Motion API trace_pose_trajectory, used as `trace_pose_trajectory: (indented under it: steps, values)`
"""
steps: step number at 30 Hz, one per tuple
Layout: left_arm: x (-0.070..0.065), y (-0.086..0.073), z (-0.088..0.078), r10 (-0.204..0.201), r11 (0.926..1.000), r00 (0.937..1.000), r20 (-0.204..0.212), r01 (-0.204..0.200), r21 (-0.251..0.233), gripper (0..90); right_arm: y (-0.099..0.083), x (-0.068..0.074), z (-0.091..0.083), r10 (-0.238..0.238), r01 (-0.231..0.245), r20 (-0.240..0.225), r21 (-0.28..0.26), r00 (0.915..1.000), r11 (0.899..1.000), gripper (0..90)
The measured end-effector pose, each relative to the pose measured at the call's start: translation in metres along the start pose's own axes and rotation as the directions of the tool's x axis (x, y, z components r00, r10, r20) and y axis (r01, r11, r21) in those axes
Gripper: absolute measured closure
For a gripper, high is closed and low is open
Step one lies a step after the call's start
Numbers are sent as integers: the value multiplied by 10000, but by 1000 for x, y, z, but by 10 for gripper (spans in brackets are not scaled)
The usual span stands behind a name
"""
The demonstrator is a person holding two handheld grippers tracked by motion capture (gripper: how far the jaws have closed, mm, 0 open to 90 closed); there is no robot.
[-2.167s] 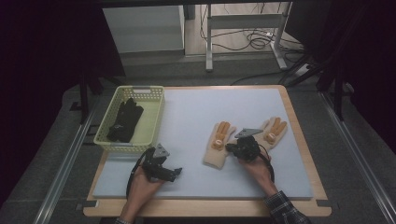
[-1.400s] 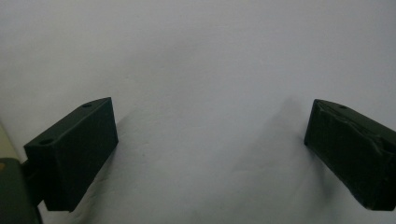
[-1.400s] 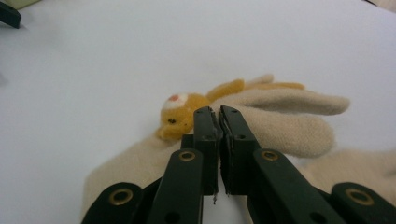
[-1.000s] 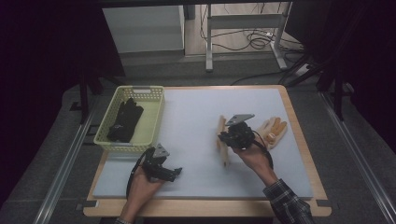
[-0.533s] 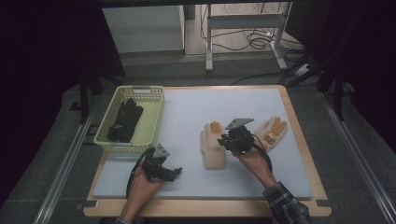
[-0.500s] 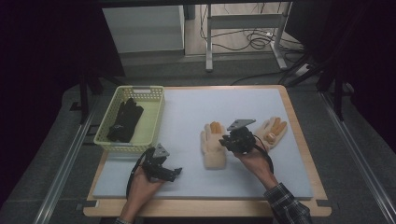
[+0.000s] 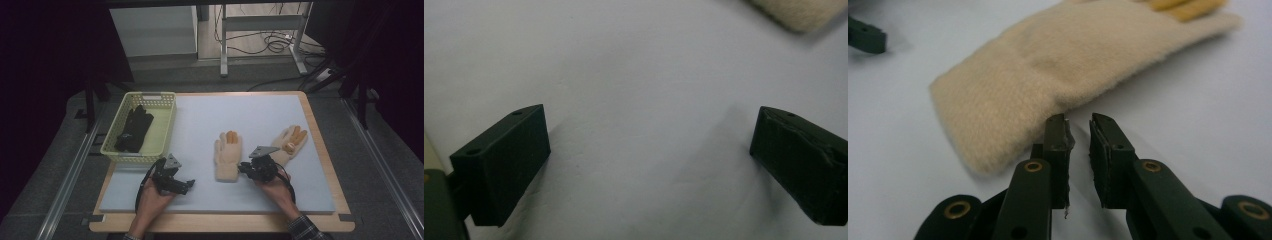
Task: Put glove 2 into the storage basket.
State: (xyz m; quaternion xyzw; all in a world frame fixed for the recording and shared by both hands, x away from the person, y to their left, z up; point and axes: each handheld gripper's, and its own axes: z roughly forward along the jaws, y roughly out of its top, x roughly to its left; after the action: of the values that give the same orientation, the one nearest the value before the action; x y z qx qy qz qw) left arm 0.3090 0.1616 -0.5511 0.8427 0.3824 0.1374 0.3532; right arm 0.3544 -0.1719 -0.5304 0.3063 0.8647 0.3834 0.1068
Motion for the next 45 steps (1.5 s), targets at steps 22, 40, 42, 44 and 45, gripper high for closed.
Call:
trace_pose_trajectory:
  steps: [22, 40, 42, 44, 45]
  values:
    - [0, 0, 0, -6, 10000, 10000, 5, 6, 5, 30, 7, -44, -41, 382, -309, 1326, -566, 9904, 9979, 485]
    - [0, 0, 0, -14, 10000, 10000, 8, 14, 3, 30, -17, -116, -83, 2003, -1918, 3329, -586, 9215, 9797, 410]
    - [0, 0, 0, -15, 10000, 10000, 9, 15, 2, 30, -20, -120, -81, 2113, -2048, 3405, -554, 9162, 9772, 376]
    - [0, 0, 0, -16, 10000, 10000, 8, 16, 1, 30, -23, -123, -78, 2190, -2140, 3462, -531, 9123, 9754, 354]
    - [0, 0, 0, -15, 10000, 10000, 8, 15, 2, 30, -26, -124, -75, 2188, -2164, 3548, -469, 9090, 9752, 351]
